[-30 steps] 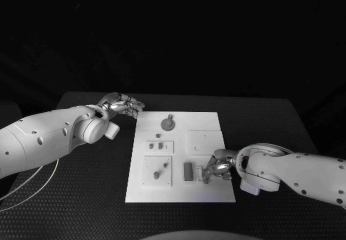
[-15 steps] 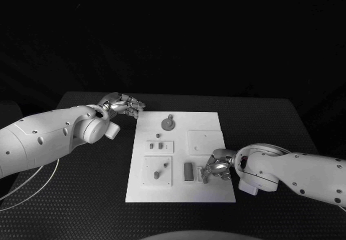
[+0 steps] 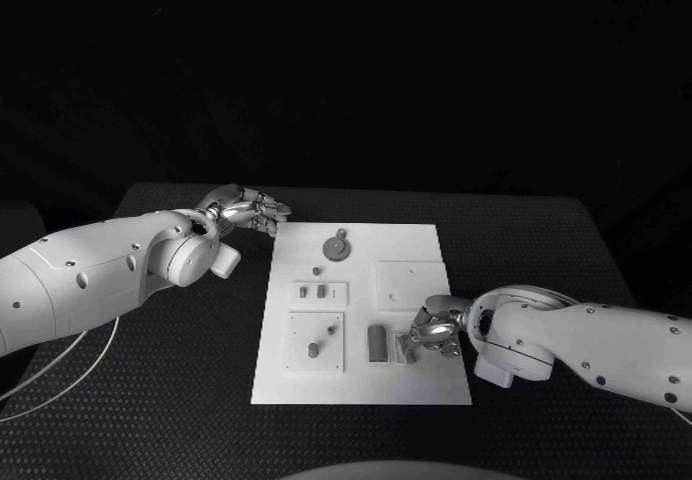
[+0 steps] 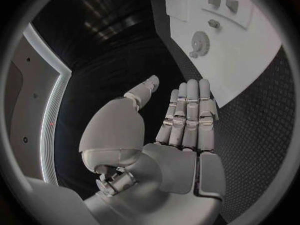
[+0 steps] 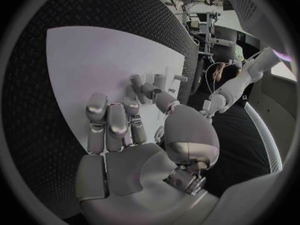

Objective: Assemble the parts on the task board

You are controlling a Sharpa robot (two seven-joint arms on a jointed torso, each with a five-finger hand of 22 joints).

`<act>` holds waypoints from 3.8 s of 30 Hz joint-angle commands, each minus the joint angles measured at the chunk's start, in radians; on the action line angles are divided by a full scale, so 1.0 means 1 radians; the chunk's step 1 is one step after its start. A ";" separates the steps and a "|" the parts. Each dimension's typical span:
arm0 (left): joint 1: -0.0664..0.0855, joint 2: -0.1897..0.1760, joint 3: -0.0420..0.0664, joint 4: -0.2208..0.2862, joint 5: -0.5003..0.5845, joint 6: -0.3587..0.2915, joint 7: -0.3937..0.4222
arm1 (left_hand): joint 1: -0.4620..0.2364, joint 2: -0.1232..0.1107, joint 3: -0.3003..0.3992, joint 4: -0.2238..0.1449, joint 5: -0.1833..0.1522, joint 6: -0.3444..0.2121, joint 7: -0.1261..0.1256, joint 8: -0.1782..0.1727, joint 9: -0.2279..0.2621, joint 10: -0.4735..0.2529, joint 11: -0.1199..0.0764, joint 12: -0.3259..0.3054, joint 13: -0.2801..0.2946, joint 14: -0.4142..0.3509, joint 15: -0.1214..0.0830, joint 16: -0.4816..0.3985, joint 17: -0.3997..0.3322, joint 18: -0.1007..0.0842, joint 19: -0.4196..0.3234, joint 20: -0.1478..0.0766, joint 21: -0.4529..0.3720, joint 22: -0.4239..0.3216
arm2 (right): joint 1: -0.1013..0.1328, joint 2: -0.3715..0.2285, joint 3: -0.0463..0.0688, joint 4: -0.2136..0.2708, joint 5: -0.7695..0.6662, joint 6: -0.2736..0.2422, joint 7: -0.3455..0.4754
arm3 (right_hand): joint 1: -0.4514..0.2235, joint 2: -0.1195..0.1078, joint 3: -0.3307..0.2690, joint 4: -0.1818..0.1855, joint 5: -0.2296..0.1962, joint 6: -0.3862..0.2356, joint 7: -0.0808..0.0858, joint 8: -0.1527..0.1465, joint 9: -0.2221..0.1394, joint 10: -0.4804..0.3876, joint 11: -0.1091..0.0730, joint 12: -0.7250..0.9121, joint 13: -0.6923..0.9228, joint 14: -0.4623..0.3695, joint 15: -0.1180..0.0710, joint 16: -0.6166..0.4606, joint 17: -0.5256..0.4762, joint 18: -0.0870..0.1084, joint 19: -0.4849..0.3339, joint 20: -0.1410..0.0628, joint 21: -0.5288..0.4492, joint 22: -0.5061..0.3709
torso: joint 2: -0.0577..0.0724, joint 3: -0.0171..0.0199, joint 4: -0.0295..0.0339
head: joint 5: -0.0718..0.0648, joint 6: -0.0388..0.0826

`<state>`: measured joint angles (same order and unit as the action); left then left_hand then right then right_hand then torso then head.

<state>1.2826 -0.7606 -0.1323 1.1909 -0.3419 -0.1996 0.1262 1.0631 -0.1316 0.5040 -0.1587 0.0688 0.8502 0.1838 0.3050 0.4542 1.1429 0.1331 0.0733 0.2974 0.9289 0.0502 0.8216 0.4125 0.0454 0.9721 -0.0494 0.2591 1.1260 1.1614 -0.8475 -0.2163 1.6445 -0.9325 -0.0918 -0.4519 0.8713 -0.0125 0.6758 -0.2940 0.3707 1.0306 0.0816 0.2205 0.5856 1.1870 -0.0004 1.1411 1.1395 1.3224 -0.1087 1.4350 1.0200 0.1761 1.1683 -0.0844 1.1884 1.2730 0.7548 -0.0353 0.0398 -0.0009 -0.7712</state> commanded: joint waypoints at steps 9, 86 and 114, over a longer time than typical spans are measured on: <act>0.003 0.000 0.000 0.003 0.001 0.014 0.005 | -0.009 0.001 -0.002 0.005 -0.002 -0.006 0.000 0.007 -0.002 -0.007 -0.003 -0.001 0.002 -0.002 0.006 -0.007 0.002 0.011 0.003 0.007 -0.006 0.002 | -0.004 0.008 -0.002 -0.003 0.007 0.026 -0.003 | -0.043 -0.043 -0.001 0.094 0.005 -0.011 0.021 0.009 -0.016 0.007 -0.009 -0.003 -0.006 0.003 -0.006 0.004 -0.005 0.086 0.016 0.001 -0.012 -0.010 | 0.000 -0.0001 0.0000 | 0.001 -0.001; 0.003 0.000 0.000 0.001 0.001 0.017 0.000 | -0.008 0.001 -0.003 0.007 -0.002 -0.007 0.000 0.008 -0.003 -0.007 -0.003 -0.002 0.002 -0.002 0.007 -0.009 0.005 0.011 0.003 0.007 -0.009 0.004 | 0.010 -0.035 -0.001 0.024 0.004 0.078 0.044 | -0.107 -0.176 0.018 0.263 0.002 0.006 0.012 0.036 -0.030 0.018 -0.018 0.012 0.005 0.007 -0.015 0.009 0.001 0.086 0.024 -0.012 -0.013 -0.006 | 0.000 0.0007 -0.0004 | 0.004 -0.005; 0.003 0.032 0.001 -0.053 0.060 0.009 0.036 | -0.003 0.008 0.000 0.007 -0.001 -0.002 -0.002 0.012 -0.002 -0.003 -0.005 0.001 0.003 0.001 0.006 -0.009 0.009 0.012 0.005 0.006 -0.009 0.005 | 0.081 0.029 0.043 -0.272 0.263 0.002 0.540 | -0.063 -0.129 0.001 0.166 0.003 -0.035 0.025 0.032 -0.026 -0.021 -0.006 -0.009 -0.006 -0.045 -0.004 -0.035 -0.084 0.086 -0.009 -0.004 -0.032 -0.006 | -0.019 -0.0068 0.0013 | -0.029 0.087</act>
<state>1.2826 -0.7309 -0.1325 1.1424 -0.3221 -0.1966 0.1318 1.0631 -0.1316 0.5013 -0.1561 0.0688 0.8503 0.1838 0.3132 0.4528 1.1429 0.1331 0.0733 0.3000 0.9289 0.0502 0.8170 0.4205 0.0469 0.9756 -0.0459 0.2552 1.1304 1.2407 -0.8273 -0.1737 1.3973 -0.7890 -0.0618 -0.0826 0.8099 -0.1512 0.6761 -0.1262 0.3787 1.0170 0.0912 0.2553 0.5594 1.1699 -0.0051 1.1340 1.1346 1.2814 -0.1122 1.4028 0.9401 0.1764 1.1620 -0.0897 1.1587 1.2690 0.7446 -0.0378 0.0403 -0.0229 -0.7024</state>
